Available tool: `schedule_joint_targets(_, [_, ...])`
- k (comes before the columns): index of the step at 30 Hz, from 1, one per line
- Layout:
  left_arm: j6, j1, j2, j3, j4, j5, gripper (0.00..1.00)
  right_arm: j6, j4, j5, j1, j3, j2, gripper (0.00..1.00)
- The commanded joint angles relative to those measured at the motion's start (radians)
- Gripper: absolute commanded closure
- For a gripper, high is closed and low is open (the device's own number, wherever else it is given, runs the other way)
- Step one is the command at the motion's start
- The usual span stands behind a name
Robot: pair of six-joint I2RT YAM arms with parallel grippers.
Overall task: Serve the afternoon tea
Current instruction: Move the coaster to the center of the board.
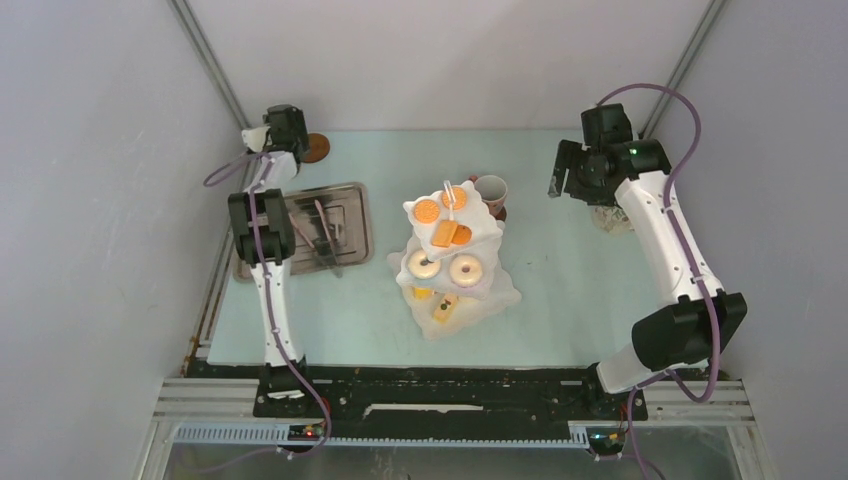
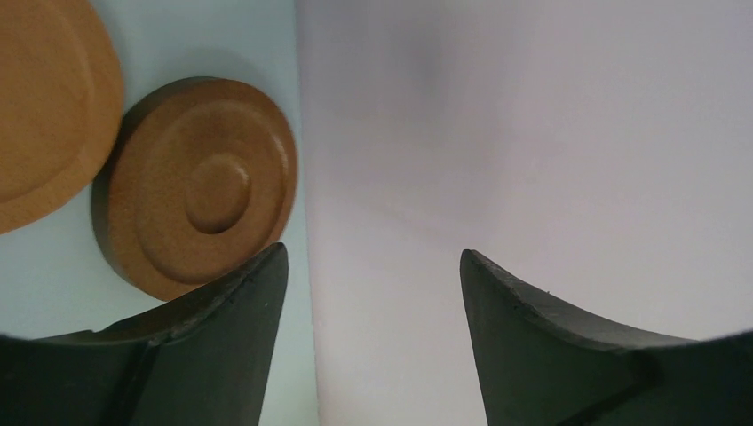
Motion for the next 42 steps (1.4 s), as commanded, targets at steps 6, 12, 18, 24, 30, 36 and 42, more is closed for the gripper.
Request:
schedule_joint_targets(6, [-0.240,-0.040,0.134,0.225,-0.363,-0.078,0.23,0.012,0.028,0.023,-0.036,0.021,-0.008,0.24])
schedule_joint_targets(12, [-0.321,-0.078,0.183,0.280,-0.440,-0.060,0.25,0.001,0.042,0.017,-0.062,0.044,0.013,0.25])
schedule_joint_targets(18, [-0.337,-0.109,0.173,0.246,-0.495,-0.003,0.24,-0.020,0.042,0.018,-0.085,0.079,0.023,0.25])
schedule_joint_targets(24, [-0.300,-0.167,0.096,0.131,-0.518,0.044,0.23,-0.029,0.063,0.002,-0.130,0.060,-0.015,0.25])
schedule_joint_targets(30, [-0.298,-0.200,0.019,-0.036,-0.478,0.117,0.21,-0.050,0.092,-0.018,-0.165,0.029,-0.069,0.25])
schedule_joint_targets(36, [-0.176,-0.228,-0.031,-0.062,-0.531,0.154,0.20,-0.072,0.111,-0.039,-0.201,-0.043,-0.140,0.25])
schedule_joint_targets(42, [-0.053,-0.264,-0.096,-0.172,-0.549,0.206,0.20,-0.062,0.121,-0.073,-0.196,-0.092,-0.205,0.25])
